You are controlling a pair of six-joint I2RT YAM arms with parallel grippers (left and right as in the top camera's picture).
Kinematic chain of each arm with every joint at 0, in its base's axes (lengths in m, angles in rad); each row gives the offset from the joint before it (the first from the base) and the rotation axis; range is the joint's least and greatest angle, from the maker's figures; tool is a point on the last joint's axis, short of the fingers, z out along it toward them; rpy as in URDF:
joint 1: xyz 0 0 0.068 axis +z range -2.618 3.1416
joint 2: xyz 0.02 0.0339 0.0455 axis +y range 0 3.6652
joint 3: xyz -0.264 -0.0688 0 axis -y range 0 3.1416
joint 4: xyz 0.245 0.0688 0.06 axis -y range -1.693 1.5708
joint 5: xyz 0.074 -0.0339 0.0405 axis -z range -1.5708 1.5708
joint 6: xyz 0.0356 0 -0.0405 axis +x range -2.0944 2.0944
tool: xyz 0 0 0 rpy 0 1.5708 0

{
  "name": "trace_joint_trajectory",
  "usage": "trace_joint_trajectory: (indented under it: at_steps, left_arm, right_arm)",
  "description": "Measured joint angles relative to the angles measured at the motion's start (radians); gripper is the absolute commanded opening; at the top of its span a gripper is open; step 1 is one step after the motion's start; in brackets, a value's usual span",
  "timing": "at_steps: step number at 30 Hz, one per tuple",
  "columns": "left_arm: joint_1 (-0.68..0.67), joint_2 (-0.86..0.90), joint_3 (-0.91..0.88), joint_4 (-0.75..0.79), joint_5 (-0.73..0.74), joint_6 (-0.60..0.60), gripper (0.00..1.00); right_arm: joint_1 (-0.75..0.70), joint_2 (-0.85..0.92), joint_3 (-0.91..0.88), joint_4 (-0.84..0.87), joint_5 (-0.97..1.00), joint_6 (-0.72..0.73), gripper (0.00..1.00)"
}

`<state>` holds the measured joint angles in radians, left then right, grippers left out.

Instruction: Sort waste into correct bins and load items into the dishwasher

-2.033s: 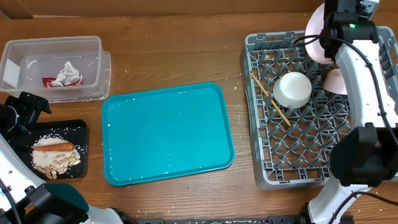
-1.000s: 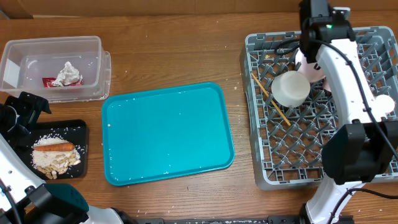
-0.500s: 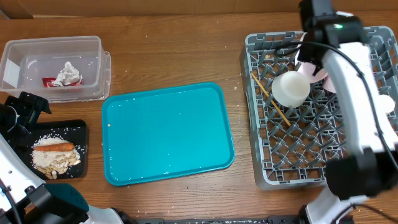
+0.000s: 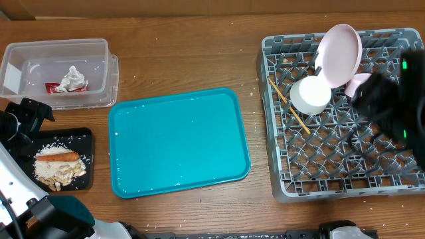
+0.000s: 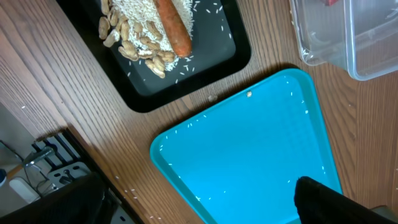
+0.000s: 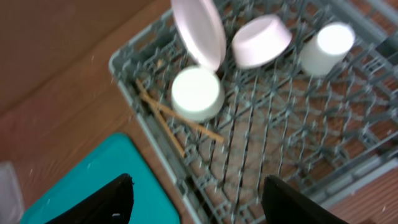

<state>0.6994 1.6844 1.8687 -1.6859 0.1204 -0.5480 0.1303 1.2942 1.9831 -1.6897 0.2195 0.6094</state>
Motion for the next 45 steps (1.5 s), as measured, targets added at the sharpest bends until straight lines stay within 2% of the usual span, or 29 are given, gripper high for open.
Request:
trace_joint_trajectory:
  at_steps: [4,5,6,11,16,22,37,41,45]
  left_arm:
    - [0.0,0.0,-0.001,0.0,0.001,0.0,1.0]
    - [0.0,0.0,-0.001,0.0,0.0,0.0,0.99]
    - [0.0,0.0,-0.001,0.0,0.001,0.0,1.0]
    - [0.0,0.0,-0.002,0.0,0.0,0.0,1.0]
    - [0.0,0.0,-0.002,0.0,0.0,0.0,1.0]
    - [0.0,0.0,-0.002,0.0,0.0,0.0,1.0]
    - [0.0,0.0,-0.002,0.0,0.0,0.0,1.0]
    - [0.0,0.0,-0.002,0.0,0.0,0.0,1.0]
    - [0.0,0.0,-0.002,0.0,0.0,0.0,1.0]
  right_arm:
    - [0.036,-0.142,-0.193,0.026,-0.045,0.024,0.65]
    - [0.04,-0.174,-0.241,0.032,-0.047,0.036,0.73]
    - [0.042,-0.22,-0.308,0.042,-0.046,0.063,1.0]
    - [0.042,-0.386,-0.544,0.084,-0.026,0.152,1.0]
    - [0.042,-0.428,-0.66,0.098,-0.045,0.257,1.0]
    - [0.042,-0.396,-0.682,0.103,-0.06,0.306,1.0]
    - [0.042,-0.381,-0.682,0.088,-0.057,0.32,1.0]
    - [0.042,-0.402,-0.708,0.185,-0.045,0.322,1.0]
    - [0.037,-0.5,-0.83,0.373,-0.061,0.322,1.0]
